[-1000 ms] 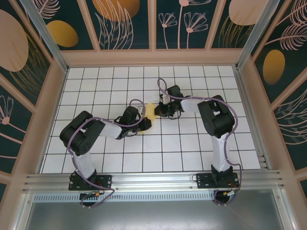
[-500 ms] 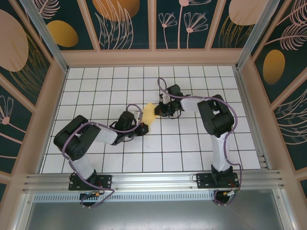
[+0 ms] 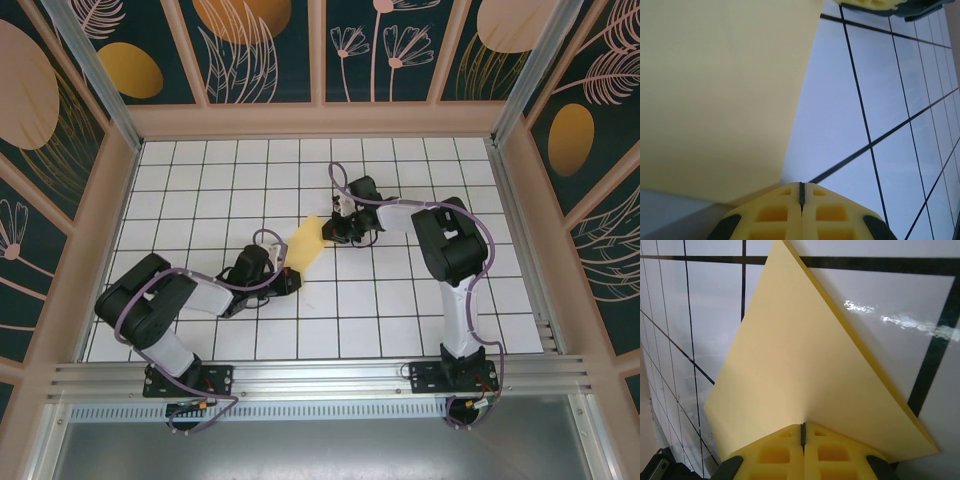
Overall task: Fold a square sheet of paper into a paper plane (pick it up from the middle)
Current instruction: First fold in half a square sheet of paper at the center of the table.
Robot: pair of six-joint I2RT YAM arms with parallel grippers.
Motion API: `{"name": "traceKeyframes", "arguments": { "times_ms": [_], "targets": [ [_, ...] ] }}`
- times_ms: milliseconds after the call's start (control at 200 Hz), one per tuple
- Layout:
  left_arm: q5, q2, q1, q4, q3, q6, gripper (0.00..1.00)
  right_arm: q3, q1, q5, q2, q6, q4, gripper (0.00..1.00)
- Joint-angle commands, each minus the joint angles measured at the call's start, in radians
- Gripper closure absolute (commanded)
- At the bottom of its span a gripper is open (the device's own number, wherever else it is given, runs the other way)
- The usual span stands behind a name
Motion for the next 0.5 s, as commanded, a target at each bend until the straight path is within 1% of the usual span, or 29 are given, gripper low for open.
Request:
{"name": "traceKeyframes", "arguments": {
  "times_ms": [0,125,235,295,355,410,425,495],
  "targets": [
    [0.008,-0.045,-0.008,-0.306,-0.008,0.053,1.0,-0.007,-0.013,0.163,0.081,-0.036,-0.097,1.0],
    [-0.092,-0.13,-0.005,-0.414,0.09,0.088,1.0,0.056,-0.005,0.142,0.049,-0.052,-0.121,1.0],
    [-0.2,-0.174,0.008,-0.473,0.172,0.074,1.0,0.122,0.01,0.14,0.006,-0.061,-0.149,1.0],
    [-0.245,-0.188,0.03,-0.489,0.197,0.064,0.96,0.15,0.025,0.148,-0.012,-0.051,-0.168,0.98],
    [-0.275,-0.201,0.063,-0.483,0.202,0.052,0.89,0.166,0.048,0.168,-0.028,-0.037,-0.176,0.95],
    [-0.3,-0.209,0.108,-0.482,0.199,0.034,0.85,0.172,0.061,0.198,-0.036,-0.023,-0.185,0.92],
    [-0.308,-0.211,0.122,-0.485,0.197,0.028,0.84,0.173,0.082,0.205,-0.037,-0.018,-0.186,0.92],
    [-0.342,-0.22,0.178,-0.496,0.19,-0.007,0.77,0.164,0.124,0.225,-0.041,0.008,-0.176,0.89]
  ]
}}
